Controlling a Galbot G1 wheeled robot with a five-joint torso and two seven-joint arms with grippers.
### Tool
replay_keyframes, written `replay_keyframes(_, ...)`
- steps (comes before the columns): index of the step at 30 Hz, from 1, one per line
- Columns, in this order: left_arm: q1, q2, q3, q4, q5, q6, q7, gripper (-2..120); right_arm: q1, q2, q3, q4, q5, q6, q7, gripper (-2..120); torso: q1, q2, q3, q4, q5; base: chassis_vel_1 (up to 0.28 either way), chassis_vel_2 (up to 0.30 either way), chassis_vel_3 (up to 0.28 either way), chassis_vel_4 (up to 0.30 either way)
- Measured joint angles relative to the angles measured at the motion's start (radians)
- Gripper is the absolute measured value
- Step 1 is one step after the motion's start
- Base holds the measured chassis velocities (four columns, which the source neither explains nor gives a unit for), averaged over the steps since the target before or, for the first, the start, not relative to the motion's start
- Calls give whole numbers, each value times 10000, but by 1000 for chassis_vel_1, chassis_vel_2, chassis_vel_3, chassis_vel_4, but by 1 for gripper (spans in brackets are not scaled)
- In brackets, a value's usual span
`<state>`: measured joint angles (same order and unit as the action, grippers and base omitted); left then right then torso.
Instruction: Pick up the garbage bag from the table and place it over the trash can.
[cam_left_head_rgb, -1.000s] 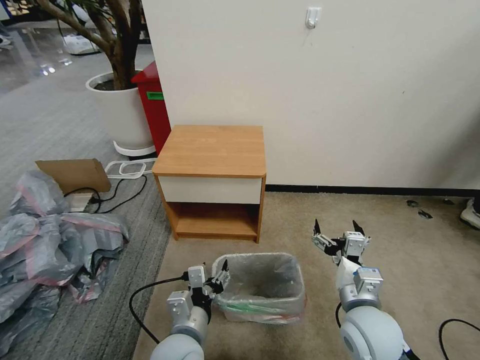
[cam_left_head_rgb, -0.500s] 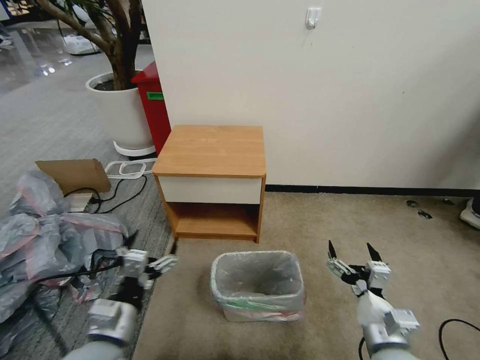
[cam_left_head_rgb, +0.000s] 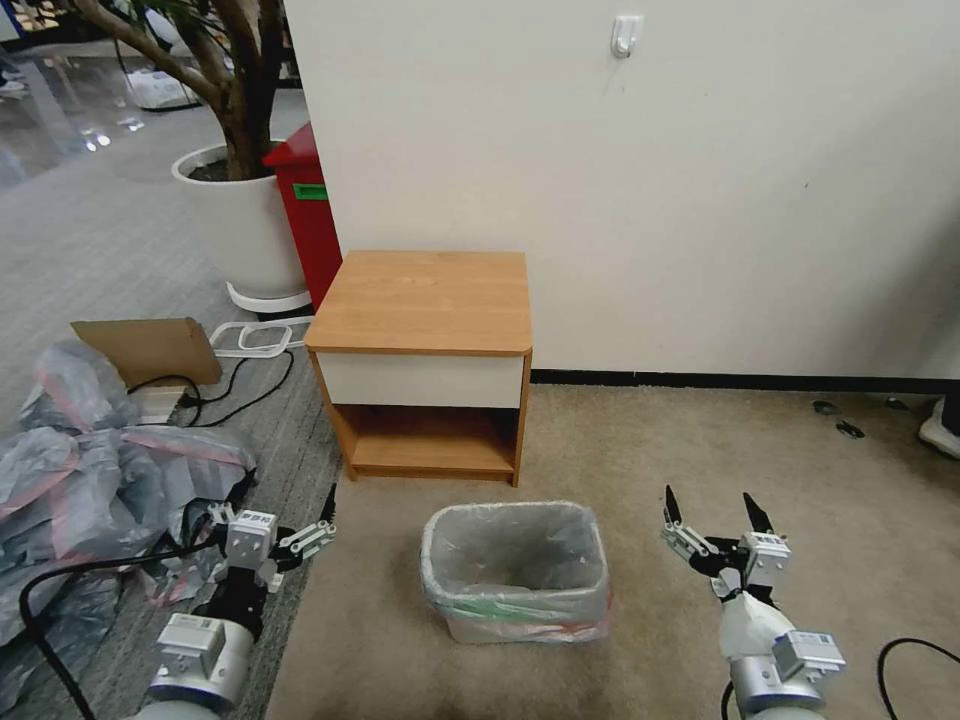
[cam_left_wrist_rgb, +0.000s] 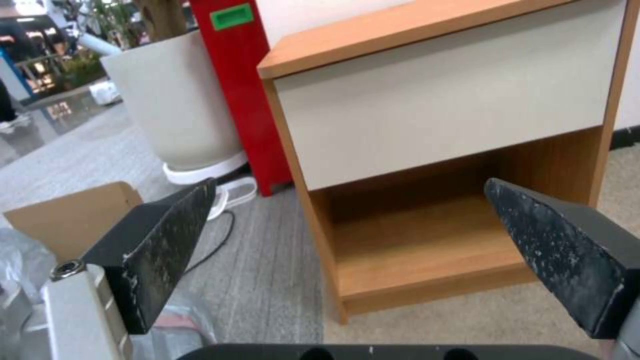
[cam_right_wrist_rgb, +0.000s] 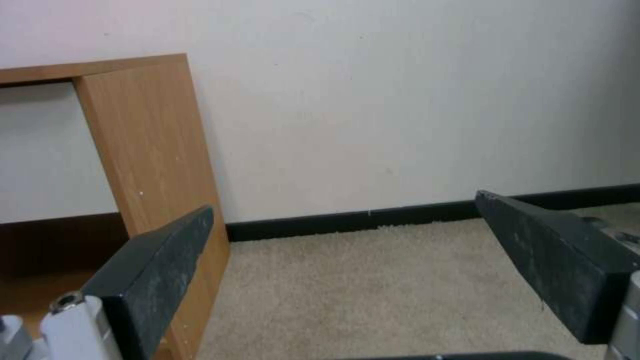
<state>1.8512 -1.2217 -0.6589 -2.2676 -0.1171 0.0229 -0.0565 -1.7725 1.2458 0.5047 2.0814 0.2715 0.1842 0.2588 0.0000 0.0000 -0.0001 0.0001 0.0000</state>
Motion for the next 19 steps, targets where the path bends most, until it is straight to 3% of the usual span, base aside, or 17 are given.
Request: replay_keyframes(19,-22,-3,36,22,-40,21,-39,100,18,-6,-17,0,-12,-39,18,100,1,0,0,0,0,0,0,0,0)
